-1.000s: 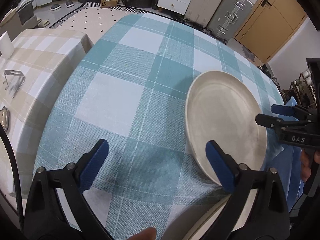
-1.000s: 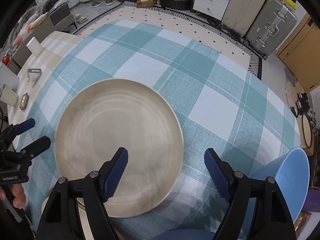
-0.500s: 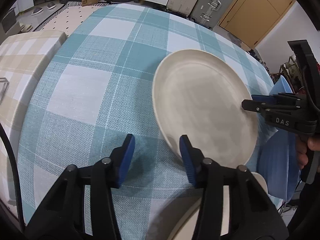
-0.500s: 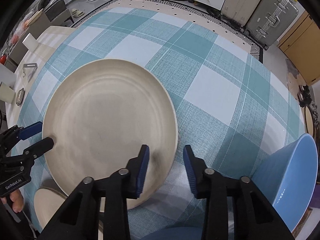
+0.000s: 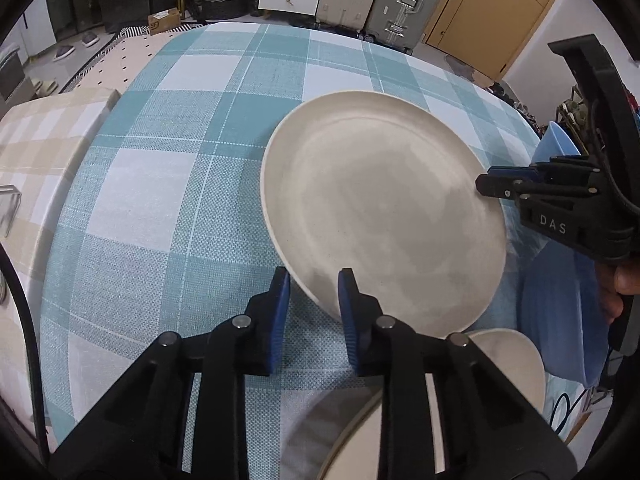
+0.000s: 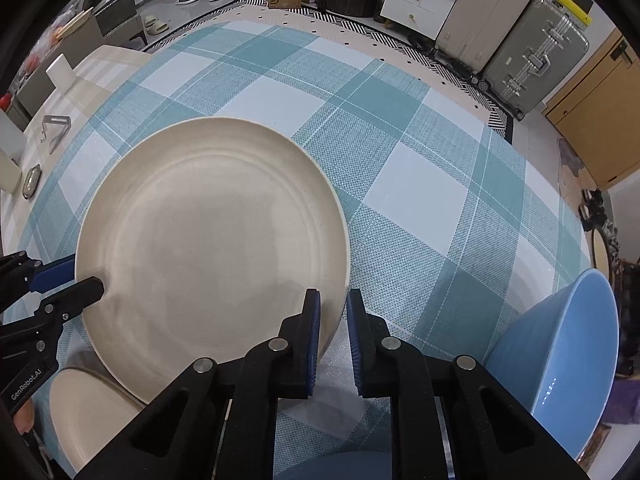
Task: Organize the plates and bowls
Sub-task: 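Close the left tool on the cream plate rim while the right tool grips a plate, then lift the gripped cream plates off the table with both tools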
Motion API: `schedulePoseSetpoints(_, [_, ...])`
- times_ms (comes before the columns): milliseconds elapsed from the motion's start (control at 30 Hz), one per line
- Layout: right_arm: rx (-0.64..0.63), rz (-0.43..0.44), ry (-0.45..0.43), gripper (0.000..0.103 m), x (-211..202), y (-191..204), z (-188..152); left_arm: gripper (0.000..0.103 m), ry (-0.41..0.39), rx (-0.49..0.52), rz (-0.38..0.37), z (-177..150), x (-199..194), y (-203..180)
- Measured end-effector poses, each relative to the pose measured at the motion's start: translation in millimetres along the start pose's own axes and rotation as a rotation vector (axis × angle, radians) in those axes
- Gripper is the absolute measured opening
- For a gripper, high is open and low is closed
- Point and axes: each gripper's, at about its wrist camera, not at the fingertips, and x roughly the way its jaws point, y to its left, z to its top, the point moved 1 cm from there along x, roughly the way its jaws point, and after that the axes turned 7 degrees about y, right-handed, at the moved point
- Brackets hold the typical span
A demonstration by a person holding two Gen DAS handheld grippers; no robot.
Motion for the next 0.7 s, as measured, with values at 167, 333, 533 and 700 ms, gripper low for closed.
schedulePoseSetpoints(167, [-0.009, -0.008, -0.008, 0.014, -1, 3, -3, 0.021, -0.018, 0.016, 0.040, -3, -5, -3])
schedulePoseSetpoints(333, [-0.006, -0.002, -0.019, 0.014, -3, 4, -4, 0.022, -0.050, 0.022, 0.063, -1, -13, -5])
schedulePoseSetpoints(533, [-0.006, 0.006, -0.053, 0.014, -13, 6, -7, 0.022, -0.076, 0.014, 0.064, -1, -25, -3])
schedulePoseSetpoints(700, [-0.005, 0.007, -0.092, 0.014, -27, 7, -9, 0.022, -0.098, 0.009, 0.058, -4, -37, -3])
